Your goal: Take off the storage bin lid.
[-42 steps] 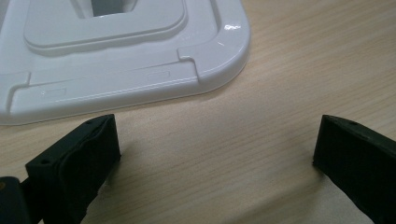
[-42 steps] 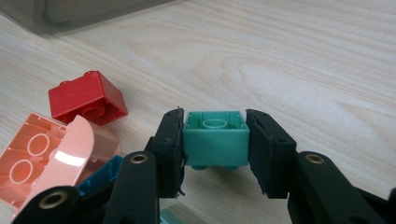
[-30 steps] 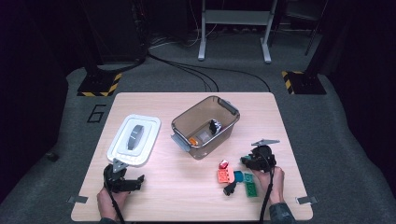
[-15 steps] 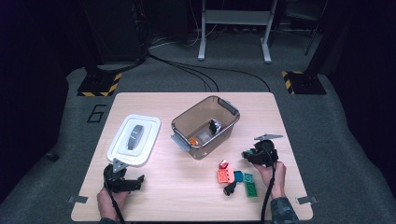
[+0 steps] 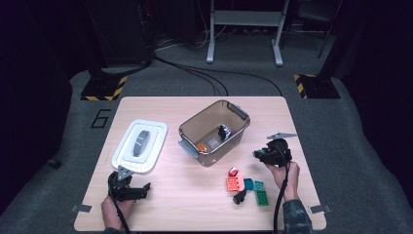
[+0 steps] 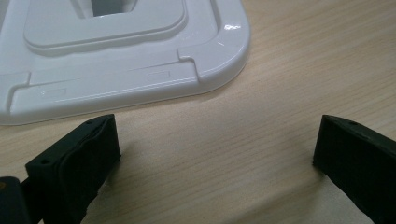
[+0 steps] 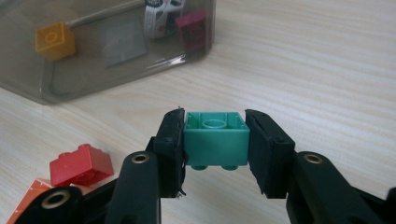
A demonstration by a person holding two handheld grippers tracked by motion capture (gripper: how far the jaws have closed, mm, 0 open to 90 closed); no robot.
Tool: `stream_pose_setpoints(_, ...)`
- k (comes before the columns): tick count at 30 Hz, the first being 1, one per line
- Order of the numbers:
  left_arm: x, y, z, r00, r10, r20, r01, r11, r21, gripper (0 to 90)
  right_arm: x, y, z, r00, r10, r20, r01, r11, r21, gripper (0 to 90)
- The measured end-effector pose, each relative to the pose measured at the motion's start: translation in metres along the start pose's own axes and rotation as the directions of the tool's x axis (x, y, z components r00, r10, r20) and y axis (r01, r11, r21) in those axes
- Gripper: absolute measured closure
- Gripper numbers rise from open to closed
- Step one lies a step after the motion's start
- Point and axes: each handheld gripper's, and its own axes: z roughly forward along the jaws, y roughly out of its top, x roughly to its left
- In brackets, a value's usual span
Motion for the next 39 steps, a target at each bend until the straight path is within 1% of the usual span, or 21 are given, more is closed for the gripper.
stream_pose_setpoints(1,0.000,0.000,0.001,1.0000,-0.002,-0.003,0.002,1.0000,-0.009,0.1,0.001,0.002,0.000,0.9998,0.017,0.001,-0.017,1.000,0.000,59.1)
stream_pose_setpoints(2,0.000,0.000,0.000,1.0000,-0.001,-0.003,0.001,1.0000,-0.006,0.1,-0.001,0.002,0.000,1.0000,0.002,-0.001,-0.002,1.000,-0.004,59.1)
stream_pose_setpoints(4,0.000,0.000,0.001,1.0000,-0.002,-0.003,0.002,1.0000,-0.008,0.1,-0.001,0.005,0.001,1.0000,0.008,0.002,-0.008,1.000,-0.005,59.1)
stream_pose_setpoints(5,0.000,0.000,0.001,1.0000,-0.002,-0.003,0.002,1.0000,-0.008,0.1,-0.001,0.006,0.000,1.0000,0.006,0.000,-0.006,1.000,0.000,59.1)
stream_pose_setpoints(7,0.000,0.000,0.000,1.0000,-0.003,-0.002,0.003,1.0000,-0.007,0.1,-0.002,0.009,0.000,1.0000,-0.001,0.002,0.001,1.000,-0.006,59.1)
stream_pose_setpoints(14,0.000,0.000,0.000,1.0000,-0.002,-0.002,0.002,1.0000,-0.003,0.1,-0.004,0.022,-0.005,0.9999,0.006,0.015,-0.006,1.000,-0.019,59.2)
stream_pose_setpoints(15,0.000,0.000,0.000,1.0000,-0.003,-0.002,0.003,1.0000,-0.005,0.1,-0.005,0.023,-0.005,0.9999,0.000,0.017,0.001,1.000,-0.027,59.2)
stream_pose_setpoints(16,0.000,0.000,0.000,1.0000,-0.004,-0.002,0.004,1.0000,-0.006,0.1,-0.004,0.025,-0.007,0.9997,0.010,0.020,-0.009,1.000,-0.027,59.1)
stream_pose_setpoints(21,0.000,0.000,0.000,1.0000,-0.003,-0.002,0.003,1.0000,-0.006,0.1,-0.007,0.036,-0.012,0.9995,-0.003,0.032,0.005,0.999,-0.045,59.1)
stream_pose_setpoints(24,0.000,0.000,0.000,1.0000,-0.004,-0.002,0.004,1.0000,-0.006,0.1,-0.007,0.040,-0.013,0.9996,-0.001,0.030,0.002,0.999,-0.046,59.2)
stream_pose_setpoints(25,0.000,0.000,0.000,1.0000,-0.003,-0.002,0.003,1.0000,-0.006,0.1,-0.008,0.045,-0.015,0.9994,0.002,0.036,0.000,0.998,-0.055,59.2)
stream_pose_setpoints(27,0.000,0.000,0.000,1.0000,-0.003,-0.002,0.003,1.0000,-0.006,0.1,-0.008,0.047,-0.016,0.9993,-0.001,0.038,0.003,0.998,-0.061,59.2)
stream_pose_setpoints(28,0.000,0.000,0.000,1.0000,-0.003,-0.002,0.003,1.0000,-0.006,0.1,-0.009,0.048,-0.017,0.9992,0.000,0.040,0.002,0.999,-0.055,59.2)
stream_pose_setpoints(30,0.000,0.000,0.000,1.0000,-0.003,-0.002,0.003,1.0000,-0.006,0.1,-0.011,0.053,-0.018,0.9989,-0.006,0.046,0.009,0.998,-0.065,59.2)
stream_pose_setpoints(31,0.000,0.000,0.000,1.0000,-0.003,-0.002,0.003,1.0000,-0.006,0.1,-0.011,0.054,-0.018,0.9989,-0.001,0.048,0.004,0.998,-0.062,59.2)
stream_pose_setpoints(35,0.000,0.000,0.000,1.0000,-0.003,-0.002,0.003,1.0000,-0.006,0.1,-0.013,0.058,-0.020,0.9987,-0.005,0.052,0.009,0.998,-0.069,59.2)
stream_pose_setpoints(39,0.000,0.000,0.000,1.0000,-0.003,-0.002,0.003,1.0000,-0.006,0.1,-0.015,0.065,-0.021,0.9981,0.005,0.061,0.000,0.997,-0.078,59.2)
